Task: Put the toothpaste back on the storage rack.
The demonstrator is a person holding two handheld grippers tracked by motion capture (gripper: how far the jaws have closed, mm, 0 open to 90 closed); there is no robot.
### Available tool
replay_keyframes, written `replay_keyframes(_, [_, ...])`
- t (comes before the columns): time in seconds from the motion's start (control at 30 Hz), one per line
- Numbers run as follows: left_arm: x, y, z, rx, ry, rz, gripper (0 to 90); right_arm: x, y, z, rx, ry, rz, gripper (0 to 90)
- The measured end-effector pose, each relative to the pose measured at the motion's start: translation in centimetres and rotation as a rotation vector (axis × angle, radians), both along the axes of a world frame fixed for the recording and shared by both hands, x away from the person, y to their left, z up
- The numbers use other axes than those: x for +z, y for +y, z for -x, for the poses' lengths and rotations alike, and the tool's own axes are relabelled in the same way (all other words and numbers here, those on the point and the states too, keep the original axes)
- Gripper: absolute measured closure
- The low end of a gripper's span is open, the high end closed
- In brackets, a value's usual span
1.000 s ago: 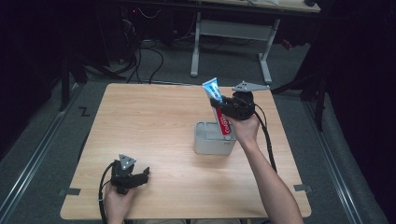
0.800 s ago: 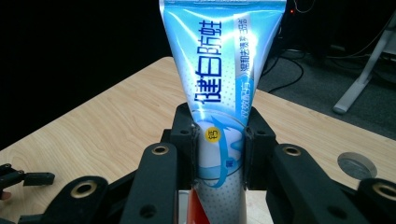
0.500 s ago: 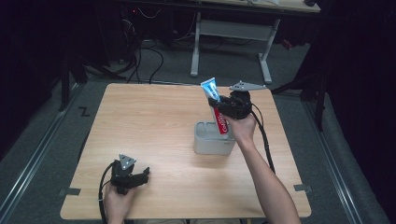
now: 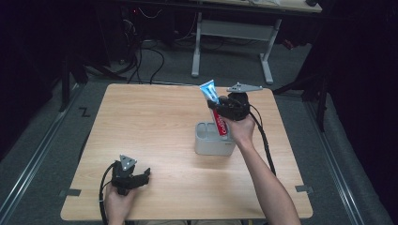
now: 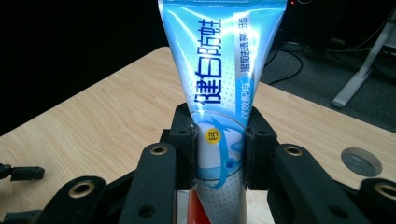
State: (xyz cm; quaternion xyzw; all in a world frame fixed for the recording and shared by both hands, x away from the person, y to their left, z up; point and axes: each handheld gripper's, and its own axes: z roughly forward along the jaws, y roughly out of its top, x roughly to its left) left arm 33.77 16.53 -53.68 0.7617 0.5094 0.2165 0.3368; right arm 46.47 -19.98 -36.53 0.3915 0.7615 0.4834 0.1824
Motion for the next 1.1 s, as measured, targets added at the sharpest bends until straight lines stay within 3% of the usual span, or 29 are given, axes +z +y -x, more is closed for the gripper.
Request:
replay_keyframes(0.67, [0.0, 0.0, 0.0, -0.002, 0.0, 0.0, 20.3, -1.2, 0.1, 0.2, 0.005, 0.014, 0.033, 69.9])
replay_keyframes(1.1, [0.0, 0.0, 0.0, -0.002, 0.0, 0.0, 20.3, -1.5, 0.7, 0.7, 0.023, 0.007, 0.091, 69.6])
